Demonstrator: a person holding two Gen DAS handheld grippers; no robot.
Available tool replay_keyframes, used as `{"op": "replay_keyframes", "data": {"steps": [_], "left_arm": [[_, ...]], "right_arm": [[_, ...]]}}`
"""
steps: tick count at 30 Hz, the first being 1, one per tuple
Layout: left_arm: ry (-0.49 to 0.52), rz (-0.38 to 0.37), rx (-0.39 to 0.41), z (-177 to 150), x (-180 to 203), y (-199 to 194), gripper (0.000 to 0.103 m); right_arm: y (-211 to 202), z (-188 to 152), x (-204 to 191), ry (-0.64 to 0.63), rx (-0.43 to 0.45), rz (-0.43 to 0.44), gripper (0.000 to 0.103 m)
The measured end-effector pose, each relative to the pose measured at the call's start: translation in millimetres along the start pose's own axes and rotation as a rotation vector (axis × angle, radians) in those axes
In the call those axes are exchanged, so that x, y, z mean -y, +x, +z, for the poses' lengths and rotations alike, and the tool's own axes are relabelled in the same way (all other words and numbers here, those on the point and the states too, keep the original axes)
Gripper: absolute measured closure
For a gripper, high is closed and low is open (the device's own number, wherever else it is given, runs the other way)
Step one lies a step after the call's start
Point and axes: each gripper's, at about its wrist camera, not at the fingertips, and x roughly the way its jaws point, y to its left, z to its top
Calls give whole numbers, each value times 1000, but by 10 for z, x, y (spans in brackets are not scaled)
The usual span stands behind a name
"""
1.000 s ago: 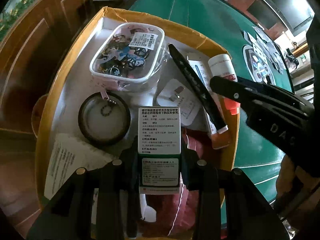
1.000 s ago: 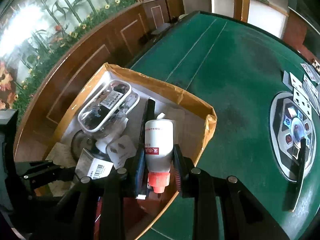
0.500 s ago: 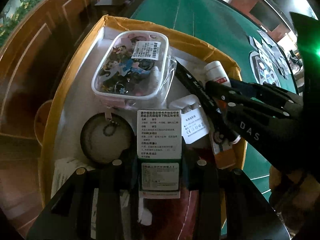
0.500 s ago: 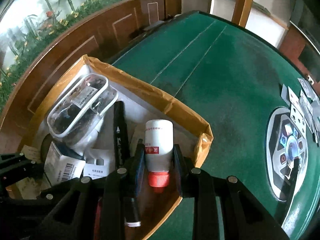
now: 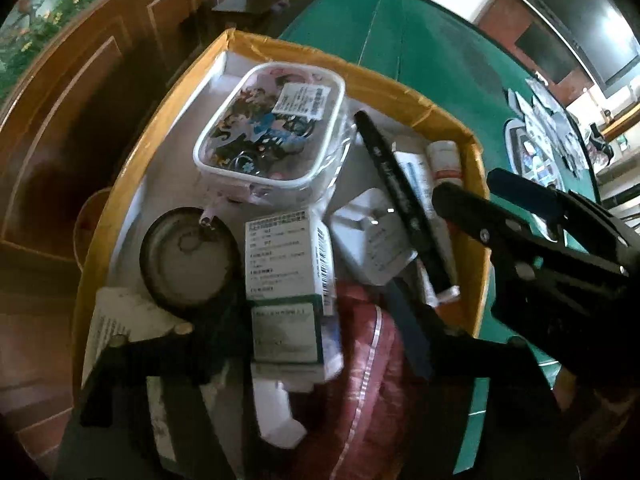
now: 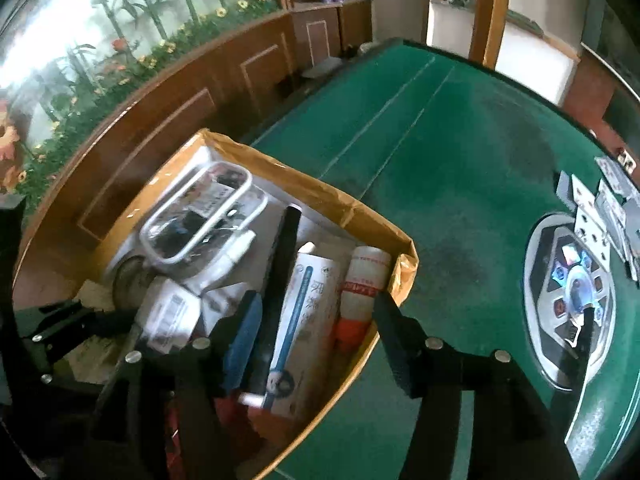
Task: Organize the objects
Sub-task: 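Lower both items into the cardboard box and open both tools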
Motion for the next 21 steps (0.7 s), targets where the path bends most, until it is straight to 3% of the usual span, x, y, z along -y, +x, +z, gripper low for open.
{"op": "replay_keyframes", "data": {"steps": [2,10,15,18,21], "left_arm": [[2,4,16,-34,49,-69,23],[-36,6,79,-327,122,-359,22],[-61,57,126,-550,120,-557,22],[-40,174,211,-689,205,-769,22],[-3,376,318,-803,323,-1024,21]], "right_arm": [[-103,-38,-13,-9,15,7,42],[-451,-234,-38,-27,51,23,27],[-616,-358,-55,-76,67,9,26],[-683,-425,-41,-89,69,13,25],[-734,-481,-34,-106,75,26,25]]}}
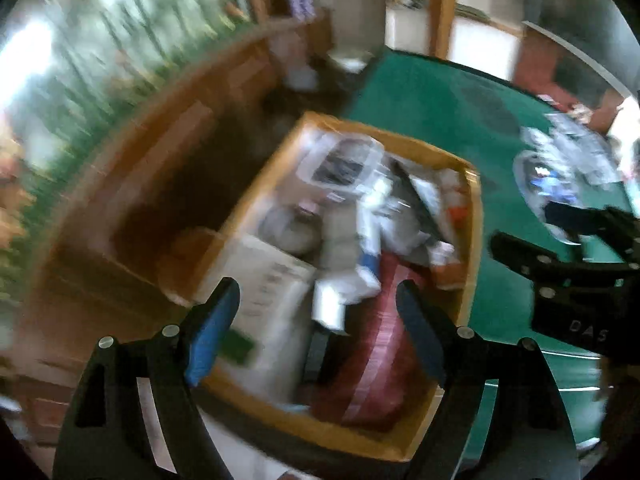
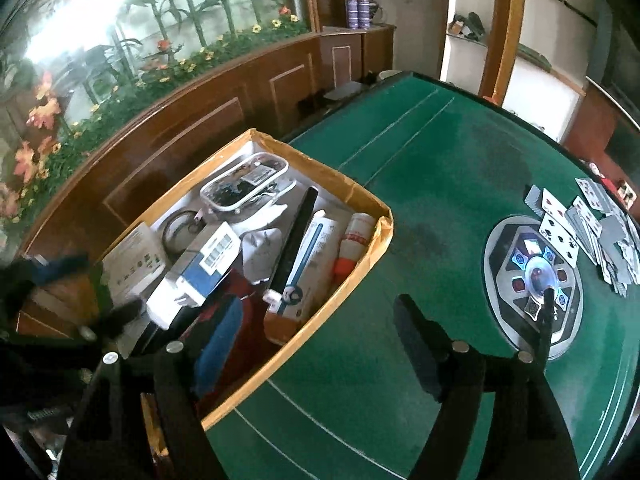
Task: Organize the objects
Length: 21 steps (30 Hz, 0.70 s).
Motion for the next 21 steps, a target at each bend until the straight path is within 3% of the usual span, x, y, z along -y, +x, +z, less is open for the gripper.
{"op": "replay_keyframes", "data": {"steps": [2,4,8,14,15,16,21], "left_arm": [[11,102,19,-3,5,-98,21],[15,124,-1,3,-11,-109,21],[-10,112,-54,-70,-70,-87,21],[-24,117,-108,-252,-50,-39,21],[-33,112,-117,-281,-66,-38,22],[-39,122,-127,-299,-84,-24,22],[-100,74,-143,-353,-184,-27,22]], "right_arm": [[-26,-23,-18,-19,7,6,25],[-41,-34,-50,-41,14,14,25],[-44,-46,-118,-59,13,42,24],[-57,-93,-279,-83,-17,78,15],[-63,-101,-303,-88,-19,82,12],[-65,-111,-325,-92,-23,82,0],[-87,-142,-341,-84,-25,79,0]]}}
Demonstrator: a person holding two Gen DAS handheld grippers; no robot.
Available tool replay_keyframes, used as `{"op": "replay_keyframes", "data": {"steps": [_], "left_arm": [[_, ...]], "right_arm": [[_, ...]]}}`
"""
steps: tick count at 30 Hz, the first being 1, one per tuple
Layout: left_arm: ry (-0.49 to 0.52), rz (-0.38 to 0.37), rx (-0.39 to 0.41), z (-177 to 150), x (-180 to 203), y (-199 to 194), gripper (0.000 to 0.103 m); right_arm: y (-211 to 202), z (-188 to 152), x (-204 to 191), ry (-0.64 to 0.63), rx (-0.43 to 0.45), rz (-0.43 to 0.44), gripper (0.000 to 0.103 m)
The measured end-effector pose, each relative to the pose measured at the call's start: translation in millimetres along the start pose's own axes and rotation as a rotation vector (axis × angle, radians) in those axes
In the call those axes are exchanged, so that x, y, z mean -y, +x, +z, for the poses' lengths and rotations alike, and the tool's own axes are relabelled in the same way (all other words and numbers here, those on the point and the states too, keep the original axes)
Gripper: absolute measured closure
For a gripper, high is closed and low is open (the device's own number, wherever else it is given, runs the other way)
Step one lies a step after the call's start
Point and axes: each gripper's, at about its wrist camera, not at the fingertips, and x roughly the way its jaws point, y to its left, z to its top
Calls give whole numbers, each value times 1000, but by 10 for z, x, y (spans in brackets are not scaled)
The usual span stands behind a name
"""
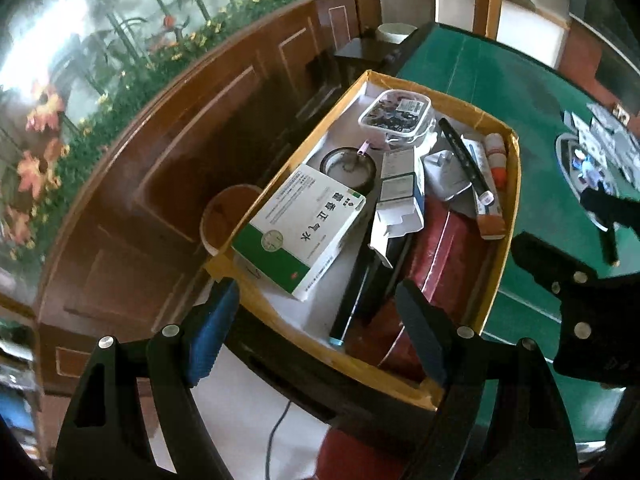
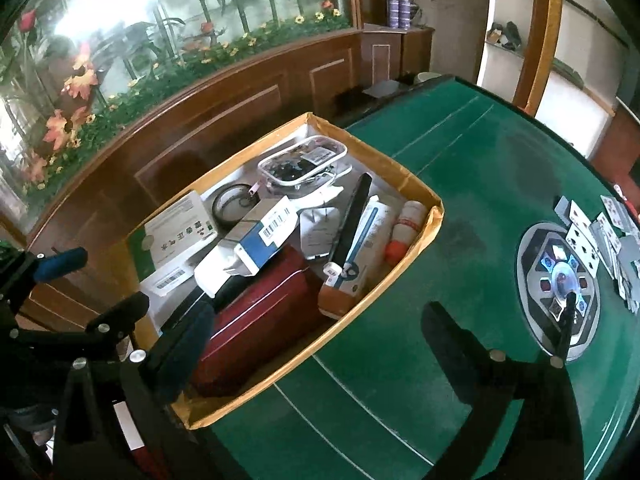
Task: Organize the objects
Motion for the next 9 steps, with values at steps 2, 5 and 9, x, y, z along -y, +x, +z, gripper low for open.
{"op": "replay_keyframes", "data": {"steps": [2,5,9], "left_arm": [[-8,13,6,-7,0,-18,22],[-2,2,18,-24,40,-37,22],[67,-47,0,-49,287,-4,22]], "right_arm": [[-14,-23,-3,-2,2,-7,0],[-43,-59,14,6,7,-9,0],[-114,-194,146,31,10,-36,0]]}}
